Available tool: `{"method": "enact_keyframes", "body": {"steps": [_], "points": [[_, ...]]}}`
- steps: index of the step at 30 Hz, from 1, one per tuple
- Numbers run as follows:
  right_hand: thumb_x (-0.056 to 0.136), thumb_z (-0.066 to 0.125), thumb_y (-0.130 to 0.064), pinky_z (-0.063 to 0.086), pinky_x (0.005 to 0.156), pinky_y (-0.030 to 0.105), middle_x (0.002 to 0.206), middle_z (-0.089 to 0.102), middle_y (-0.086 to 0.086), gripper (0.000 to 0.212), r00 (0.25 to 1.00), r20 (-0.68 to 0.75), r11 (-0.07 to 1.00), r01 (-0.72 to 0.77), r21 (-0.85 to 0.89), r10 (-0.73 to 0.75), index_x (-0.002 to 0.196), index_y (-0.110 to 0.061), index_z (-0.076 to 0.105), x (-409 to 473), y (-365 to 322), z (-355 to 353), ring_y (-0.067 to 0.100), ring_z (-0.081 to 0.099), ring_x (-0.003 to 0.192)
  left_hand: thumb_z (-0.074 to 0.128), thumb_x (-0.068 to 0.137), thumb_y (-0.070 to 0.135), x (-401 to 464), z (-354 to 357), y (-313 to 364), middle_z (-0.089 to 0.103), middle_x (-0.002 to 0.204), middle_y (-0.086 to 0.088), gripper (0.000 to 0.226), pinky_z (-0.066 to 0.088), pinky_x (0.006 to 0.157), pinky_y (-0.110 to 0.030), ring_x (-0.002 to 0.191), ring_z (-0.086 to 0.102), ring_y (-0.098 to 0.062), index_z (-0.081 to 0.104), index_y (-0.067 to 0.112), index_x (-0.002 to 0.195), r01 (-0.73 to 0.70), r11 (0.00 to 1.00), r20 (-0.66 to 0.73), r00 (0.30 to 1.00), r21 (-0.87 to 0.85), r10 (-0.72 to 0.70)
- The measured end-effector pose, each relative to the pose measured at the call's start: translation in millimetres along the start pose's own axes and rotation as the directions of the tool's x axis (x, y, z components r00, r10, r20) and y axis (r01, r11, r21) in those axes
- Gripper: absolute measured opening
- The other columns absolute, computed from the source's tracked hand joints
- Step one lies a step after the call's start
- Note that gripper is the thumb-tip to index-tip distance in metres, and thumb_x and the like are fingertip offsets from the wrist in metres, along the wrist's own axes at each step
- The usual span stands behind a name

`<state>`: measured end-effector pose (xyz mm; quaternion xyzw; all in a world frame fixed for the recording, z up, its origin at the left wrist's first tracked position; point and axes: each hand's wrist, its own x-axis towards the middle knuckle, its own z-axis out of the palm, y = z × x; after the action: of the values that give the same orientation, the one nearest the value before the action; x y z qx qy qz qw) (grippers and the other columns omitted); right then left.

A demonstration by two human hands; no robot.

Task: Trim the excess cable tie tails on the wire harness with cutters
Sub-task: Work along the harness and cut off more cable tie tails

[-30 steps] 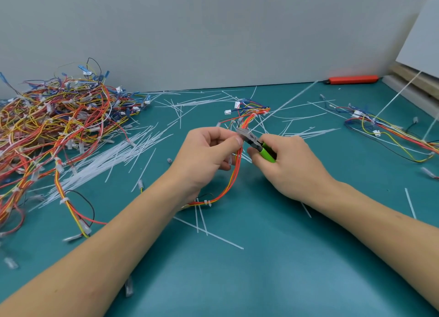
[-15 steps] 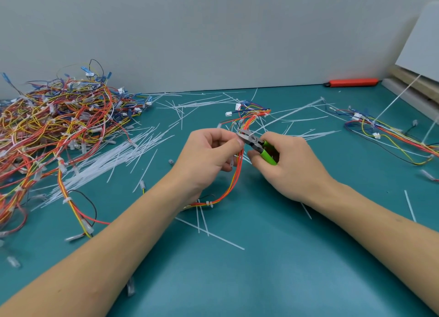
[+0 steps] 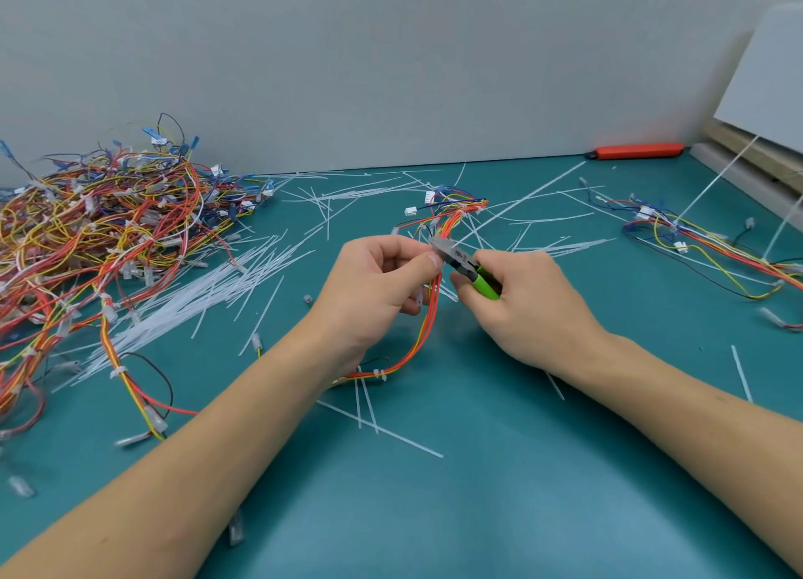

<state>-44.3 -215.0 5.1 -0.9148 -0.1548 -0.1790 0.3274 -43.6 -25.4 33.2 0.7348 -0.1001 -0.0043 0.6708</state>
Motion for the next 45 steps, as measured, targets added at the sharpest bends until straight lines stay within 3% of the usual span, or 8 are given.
{"method": "enact_keyframes", "body": {"steps": [11, 16, 24, 34, 45], "points": [[0.095, 0.066, -0.043, 0.044, 0.058, 0.038, 0.060, 0.050, -0.005, 0.029, 0.999, -0.029, 1.000, 0.021, 0.012, -0.020, 0.078, -0.021, 0.056, 1.6, 1.1, 0.9, 0.016, 0.048, 0.061, 0.068, 0.094, 0.007, 2.1, -1.2, -2.0, 0.058, 0.057, 0.001, 0.015, 0.050, 0.055, -0.022, 0.057, 0.055, -0.013, 0.071, 0.012, 0.081, 0.010, 1.000, -0.013, 1.000, 0.029, -0.010], [0.096, 0.058, -0.049, 0.036, 0.051, 0.038, 0.053, 0.043, -0.001, 0.045, 1.000, -0.010, 1.000, -0.011, -0.011, 0.011, 0.067, -0.019, 0.042, 0.3, 1.2, 0.8, 0.023, 0.044, 0.056, 0.069, 0.095, 0.010, 2.0, -0.5, -1.4, 0.059, 0.056, 0.005, 0.010, 0.050, 0.054, -0.021, 0.055, 0.054, -0.009, 0.072, 0.010, 0.086, 0.000, 1.000, 0.003, 1.000, 0.008, 0.000], [0.096, 0.057, -0.047, 0.032, 0.049, 0.036, 0.053, 0.042, 0.001, 0.045, 1.000, -0.019, 1.000, 0.001, 0.001, -0.001, 0.066, -0.018, 0.040, -0.9, 0.7, 0.0, 0.023, 0.041, 0.055, 0.069, 0.095, 0.010, -0.7, 0.2, 0.5, 0.060, 0.056, 0.007, 0.009, 0.050, 0.054, -0.021, 0.055, 0.054, -0.009, 0.072, 0.011, 0.087, -0.012, 1.000, 0.006, 1.000, 0.005, 0.012], [0.095, 0.066, -0.045, 0.046, 0.060, 0.041, 0.063, 0.053, -0.005, 0.031, 0.999, -0.016, 0.999, 0.038, 0.039, -0.038, 0.078, -0.020, 0.057, 2.7, 1.6, 0.9, 0.018, 0.050, 0.064, 0.067, 0.095, 0.007, 1.7, -1.1, -2.1, 0.058, 0.057, 0.001, 0.014, 0.050, 0.056, -0.023, 0.061, 0.055, -0.015, 0.071, 0.012, 0.082, 0.006, 1.000, -0.005, 1.000, 0.025, -0.006], [0.098, 0.059, -0.045, 0.036, 0.051, 0.038, 0.054, 0.042, 0.001, 0.045, 1.000, -0.012, 1.000, -0.008, -0.021, 0.008, 0.068, -0.016, 0.041, -0.3, -0.6, -0.5, 0.026, 0.043, 0.057, 0.069, 0.095, 0.010, 0.8, -0.1, -0.9, 0.058, 0.057, 0.001, 0.012, 0.050, 0.055, -0.022, 0.059, 0.054, -0.014, 0.072, 0.011, 0.084, -0.009, 1.000, 0.006, 1.000, -0.001, 0.009]]}}
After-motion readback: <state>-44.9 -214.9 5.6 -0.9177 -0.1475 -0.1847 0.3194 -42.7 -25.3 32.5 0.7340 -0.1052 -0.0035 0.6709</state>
